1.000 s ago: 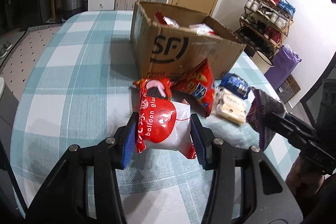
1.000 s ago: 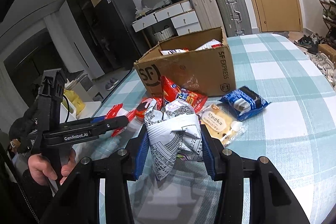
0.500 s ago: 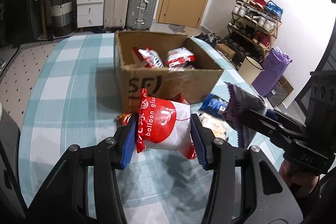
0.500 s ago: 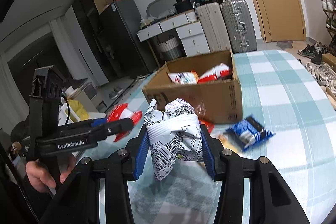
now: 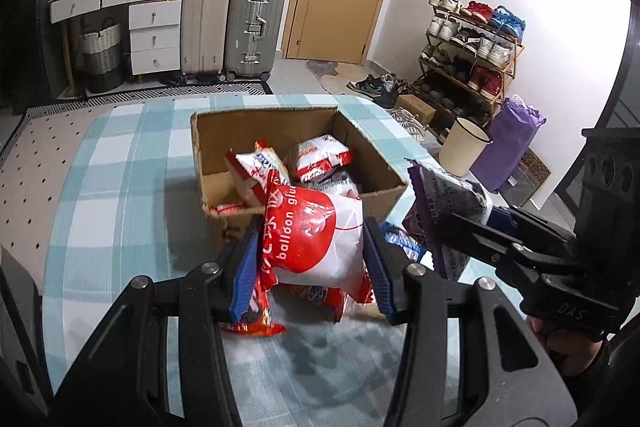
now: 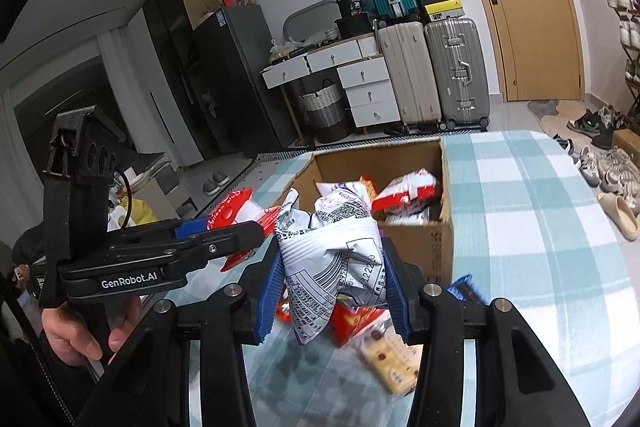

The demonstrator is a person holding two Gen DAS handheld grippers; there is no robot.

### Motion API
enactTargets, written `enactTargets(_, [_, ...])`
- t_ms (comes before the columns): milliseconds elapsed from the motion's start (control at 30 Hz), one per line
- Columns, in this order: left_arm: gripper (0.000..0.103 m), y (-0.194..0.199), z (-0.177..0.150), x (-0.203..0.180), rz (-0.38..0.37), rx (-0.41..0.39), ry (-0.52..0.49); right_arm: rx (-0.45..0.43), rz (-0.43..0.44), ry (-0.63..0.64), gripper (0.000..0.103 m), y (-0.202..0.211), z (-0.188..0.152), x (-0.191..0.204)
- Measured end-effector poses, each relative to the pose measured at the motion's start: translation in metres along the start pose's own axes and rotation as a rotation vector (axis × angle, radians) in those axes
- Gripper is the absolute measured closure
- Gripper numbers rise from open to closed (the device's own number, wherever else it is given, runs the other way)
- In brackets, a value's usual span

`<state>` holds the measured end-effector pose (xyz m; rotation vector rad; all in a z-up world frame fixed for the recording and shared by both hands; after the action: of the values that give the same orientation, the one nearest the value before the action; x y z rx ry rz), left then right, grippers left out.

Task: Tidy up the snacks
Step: 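Carry the red balloon bag and silver chip bag over the box with both grippers, then open both grippers to drop the bags into the box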

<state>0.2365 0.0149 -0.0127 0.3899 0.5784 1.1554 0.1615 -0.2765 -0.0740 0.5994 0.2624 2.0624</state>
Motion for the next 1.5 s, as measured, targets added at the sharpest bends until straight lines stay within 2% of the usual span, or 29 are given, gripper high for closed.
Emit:
enactTargets(500, [0.058, -0.043, 0.06, 0.001, 0.007, -0.007, -0.022, -0.013, -0.025, -0.023, 0.057, -0.029, 0.055, -0.031])
enactTargets(1067, [0.057, -0.119, 0.097, 0.026, 0.021, 0.037, -0.019, 0.041, -0.026, 0.0, 0.056, -0.096, 0.083, -0.056])
enactTargets(1133, [0.054, -0.128, 0.1, 0.032, 0.026, 0.046, -0.007, 0.049, -0.025, 0.001, 0.055, -0.104, 0.083, -0.058])
enactTargets(1167, [0.049, -0.133, 0.101, 0.034, 0.03, 0.048, -0.001, 0.052, -0.022, 0.002, 0.054, -0.108, 0.083, -0.059])
enactTargets(1300, [0.032, -0.138, 0.101, 0.044, 0.052, 0.046, 0.022, 0.061, -0.059, 0.026, 0.041, -0.122, 0.084, -0.061])
enactTargets(1500, [0.028, -0.134, 0.097, 0.047, 0.058, 0.034, 0.011, 0.038, -0.057, 0.025, 0.036, -0.117, 0.083, -0.064])
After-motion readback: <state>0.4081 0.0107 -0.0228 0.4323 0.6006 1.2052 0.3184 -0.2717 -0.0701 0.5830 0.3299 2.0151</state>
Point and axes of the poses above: each gripper's, at about its wrist camera, not at the fingertips, and y roughly against the way its jaws point, x to its left, z to its top, the point moved 2 cm from there along -y, roughly the way its jaws point, and after that the axes turned 4 degrees about -x, right-handed, at the moved point
